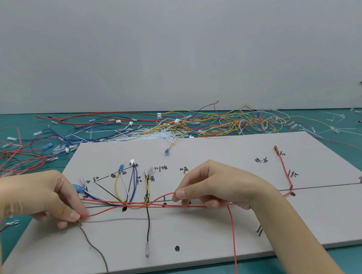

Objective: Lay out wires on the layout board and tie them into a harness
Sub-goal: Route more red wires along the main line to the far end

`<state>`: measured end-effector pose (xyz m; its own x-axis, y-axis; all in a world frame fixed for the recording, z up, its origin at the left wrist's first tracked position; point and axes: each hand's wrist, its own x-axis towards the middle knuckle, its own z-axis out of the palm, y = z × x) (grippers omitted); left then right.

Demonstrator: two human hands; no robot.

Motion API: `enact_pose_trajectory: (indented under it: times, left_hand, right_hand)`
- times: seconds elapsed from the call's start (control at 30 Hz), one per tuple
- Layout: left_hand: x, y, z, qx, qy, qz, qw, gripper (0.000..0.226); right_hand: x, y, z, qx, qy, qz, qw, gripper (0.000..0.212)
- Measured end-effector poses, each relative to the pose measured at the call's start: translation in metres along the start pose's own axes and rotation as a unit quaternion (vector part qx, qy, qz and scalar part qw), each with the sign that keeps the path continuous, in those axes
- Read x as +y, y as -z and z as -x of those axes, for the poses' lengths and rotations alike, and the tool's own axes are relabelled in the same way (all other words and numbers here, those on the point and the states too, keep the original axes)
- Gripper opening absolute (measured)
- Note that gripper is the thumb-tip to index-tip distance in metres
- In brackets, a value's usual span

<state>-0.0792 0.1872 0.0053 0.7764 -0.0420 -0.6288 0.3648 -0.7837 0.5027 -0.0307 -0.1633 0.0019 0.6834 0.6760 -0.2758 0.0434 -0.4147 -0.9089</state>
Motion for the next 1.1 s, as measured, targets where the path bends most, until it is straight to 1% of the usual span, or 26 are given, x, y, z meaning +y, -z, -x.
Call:
enact_pose_trajectory:
  times: [0.1,0.13,0.2,0.33,0.47,0.57,0.73,0.9,0.93,1.03,1.1]
  left_hand:
    - [0.002,-0.007,0.004,0.058,0.005,-0.021,0.998,0.022]
    - [0.001,-0.009,0.005,0.07,0.002,-0.024,0.997,0.015]
    - [-0.001,-0.011,0.006,0.074,-0.002,-0.027,0.997,0.016]
    - [-0.001,-0.015,0.008,0.086,0.002,-0.038,0.996,0.024]
    - [0.001,-0.019,0.007,0.125,-0.001,-0.049,0.991,0.019]
    - [0.004,-0.022,0.006,0.143,-0.013,-0.055,0.988,0.018]
    - [0.009,-0.03,0.009,0.131,-0.016,-0.094,0.987,0.032]
    - [0.026,-0.043,0.014,0.163,-0.048,-0.124,0.978,0.033]
    - [0.031,-0.047,0.015,0.175,-0.058,-0.128,0.974,0.029]
    - [0.042,-0.059,0.013,0.22,-0.112,-0.098,0.964,0.008]
    - [0.048,-0.064,0.01,0.237,-0.14,-0.093,0.957,0.008]
  right_hand:
    - [0.001,0.001,0.0,0.007,0.012,-0.007,1.0,0.011]
    - [0.001,0.0,-0.001,0.009,0.016,-0.006,1.0,0.011]
    - [0.001,-0.001,-0.001,0.013,0.021,-0.007,1.0,0.012]
    - [0.001,-0.001,-0.002,0.027,0.022,-0.008,0.999,0.012]
    - [0.001,-0.002,-0.002,0.028,0.025,-0.01,0.999,0.012]
    - [0.001,-0.002,-0.002,0.038,0.022,-0.007,0.999,0.012]
    - [0.0,-0.004,-0.003,0.056,0.018,0.0,0.998,0.013]
    - [0.001,-0.004,-0.004,0.078,0.01,0.003,0.997,0.018]
    - [0.001,-0.004,-0.005,0.081,0.01,0.004,0.997,0.017]
    - [0.001,-0.004,-0.005,0.084,0.01,0.009,0.996,0.015]
    - [0.001,-0.004,-0.004,0.085,0.008,0.011,0.996,0.015]
